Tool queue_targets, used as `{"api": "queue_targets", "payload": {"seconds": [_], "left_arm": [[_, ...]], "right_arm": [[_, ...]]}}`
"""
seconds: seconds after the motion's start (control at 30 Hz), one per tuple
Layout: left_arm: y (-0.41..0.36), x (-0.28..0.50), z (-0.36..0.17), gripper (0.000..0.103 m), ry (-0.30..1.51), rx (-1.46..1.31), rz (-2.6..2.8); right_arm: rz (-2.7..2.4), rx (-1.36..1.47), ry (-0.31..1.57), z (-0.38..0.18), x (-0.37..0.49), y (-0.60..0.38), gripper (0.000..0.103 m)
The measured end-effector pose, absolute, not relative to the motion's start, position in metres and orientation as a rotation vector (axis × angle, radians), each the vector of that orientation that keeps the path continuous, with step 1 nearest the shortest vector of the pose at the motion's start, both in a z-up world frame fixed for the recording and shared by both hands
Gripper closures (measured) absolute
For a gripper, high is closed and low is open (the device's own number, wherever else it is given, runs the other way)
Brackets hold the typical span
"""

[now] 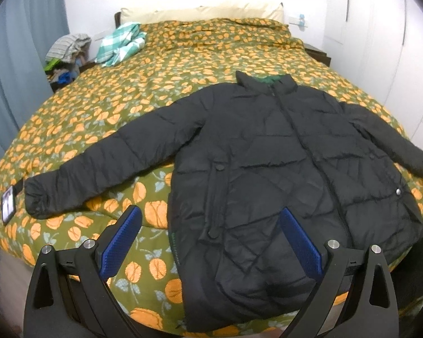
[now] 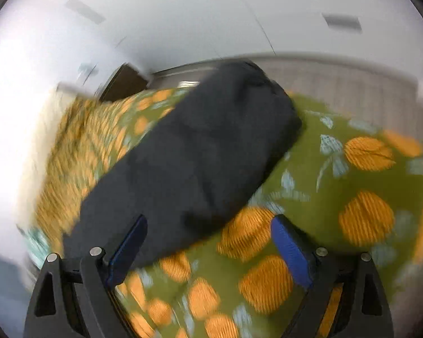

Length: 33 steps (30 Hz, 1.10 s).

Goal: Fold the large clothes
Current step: 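Grasp a sleeve cuff with the right tool and fold it across the chest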

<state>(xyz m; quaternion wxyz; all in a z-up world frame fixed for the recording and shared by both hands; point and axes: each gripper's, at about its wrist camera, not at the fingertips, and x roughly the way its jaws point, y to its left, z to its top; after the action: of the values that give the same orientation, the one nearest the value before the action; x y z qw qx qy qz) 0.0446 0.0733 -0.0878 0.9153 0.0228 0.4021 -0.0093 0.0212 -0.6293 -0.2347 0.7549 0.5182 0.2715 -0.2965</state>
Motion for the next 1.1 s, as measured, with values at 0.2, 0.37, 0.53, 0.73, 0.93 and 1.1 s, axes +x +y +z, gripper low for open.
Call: {"api": "queue_targets", "payload": {"seconds": [0.2, 0.37, 0.53, 0.73, 0.93, 1.1], "left_arm": [[0.075, 0.047, -0.085, 0.004, 0.834, 0.059, -0.006], [0.079, 0.049, -0.089, 0.004, 0.837, 0.048, 0.002], [0.078, 0.059, -0.1, 0.004, 0.881, -0.02, -0.017], [0.073, 0.055, -0.097, 0.004, 0.863, -0.032, -0.037], [0.089, 0.045, -0.108, 0.004, 0.882, -0.042, -0.006], [0.11, 0.042, -0.122, 0.004, 0.921, -0.12, 0.024]], "right_arm": [[-0.781, 0.974, 0.566, -0.215, 0.043, -0.63, 0.09], [-0.623, 0.497, 0.523, -0.123, 0.072, -0.566, 0.094], [-0.29, 0.044, 0.41, -0.027, 0.089, -0.424, 0.094], [0.1, -0.236, 0.359, 0.001, 0.095, -0.253, 0.094], [0.31, -0.342, 0.507, -0.073, 0.106, -0.136, 0.092], [0.423, -0.276, 0.795, -0.161, 0.088, -0.087, 0.02]]}}
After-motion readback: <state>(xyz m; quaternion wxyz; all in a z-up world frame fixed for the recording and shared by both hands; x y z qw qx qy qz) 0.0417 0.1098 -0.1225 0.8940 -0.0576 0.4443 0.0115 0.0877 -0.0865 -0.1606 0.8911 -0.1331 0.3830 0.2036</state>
